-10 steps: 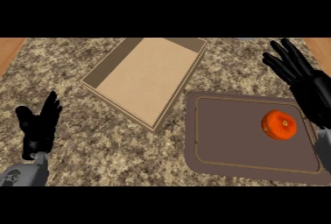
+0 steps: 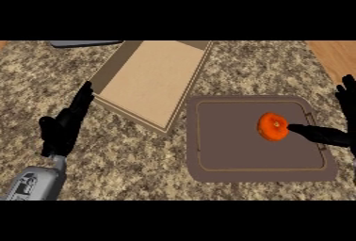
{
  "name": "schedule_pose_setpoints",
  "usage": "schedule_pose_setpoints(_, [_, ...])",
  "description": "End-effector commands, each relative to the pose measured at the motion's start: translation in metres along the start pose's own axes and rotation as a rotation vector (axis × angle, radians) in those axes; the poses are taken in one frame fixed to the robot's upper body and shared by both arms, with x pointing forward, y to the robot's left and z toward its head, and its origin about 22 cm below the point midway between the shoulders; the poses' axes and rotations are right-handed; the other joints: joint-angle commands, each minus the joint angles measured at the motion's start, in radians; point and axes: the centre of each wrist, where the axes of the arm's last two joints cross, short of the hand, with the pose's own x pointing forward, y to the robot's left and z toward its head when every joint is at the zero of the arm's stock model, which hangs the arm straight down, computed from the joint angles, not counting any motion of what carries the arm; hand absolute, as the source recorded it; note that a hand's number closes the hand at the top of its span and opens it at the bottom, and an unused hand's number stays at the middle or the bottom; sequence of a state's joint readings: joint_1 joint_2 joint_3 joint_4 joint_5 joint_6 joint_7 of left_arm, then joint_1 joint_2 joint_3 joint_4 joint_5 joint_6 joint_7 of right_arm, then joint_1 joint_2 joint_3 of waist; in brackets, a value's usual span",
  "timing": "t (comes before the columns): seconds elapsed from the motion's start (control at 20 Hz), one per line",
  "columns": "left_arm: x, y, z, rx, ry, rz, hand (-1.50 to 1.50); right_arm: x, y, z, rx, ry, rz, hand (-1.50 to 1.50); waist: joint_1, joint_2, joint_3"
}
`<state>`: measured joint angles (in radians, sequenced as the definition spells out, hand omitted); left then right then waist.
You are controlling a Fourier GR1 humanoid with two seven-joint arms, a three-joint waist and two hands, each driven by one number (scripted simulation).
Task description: Pick the squash from the tray and place it in the cardboard box
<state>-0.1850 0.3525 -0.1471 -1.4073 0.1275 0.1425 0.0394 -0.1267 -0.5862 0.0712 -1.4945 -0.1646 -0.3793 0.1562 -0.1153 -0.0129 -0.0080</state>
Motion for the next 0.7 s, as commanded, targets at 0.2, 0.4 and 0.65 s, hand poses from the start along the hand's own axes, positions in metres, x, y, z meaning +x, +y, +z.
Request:
schedule_pose_setpoints(0.2, [0.017,-0.037,0.001,-0.206,-0.092,-0.031,0.00,-0.050,-0.013,0.042,-0.202,0.048,0.607,-1.50,0.052,0.001,-0.006])
schedule_pose_setpoints(0.4, [0.023,-0.031,0.005,-0.224,-0.095,-0.032,0.00,-0.023,-0.021,0.054,-0.244,0.095,0.732,-1.50,0.068,-0.007,-0.005])
schedule_pose_setpoints(0.65, [0.020,-0.052,0.013,-0.244,-0.104,-0.017,0.00,0.043,-0.004,0.064,-0.174,0.206,0.760,-1.50,0.088,-0.006,-0.006])
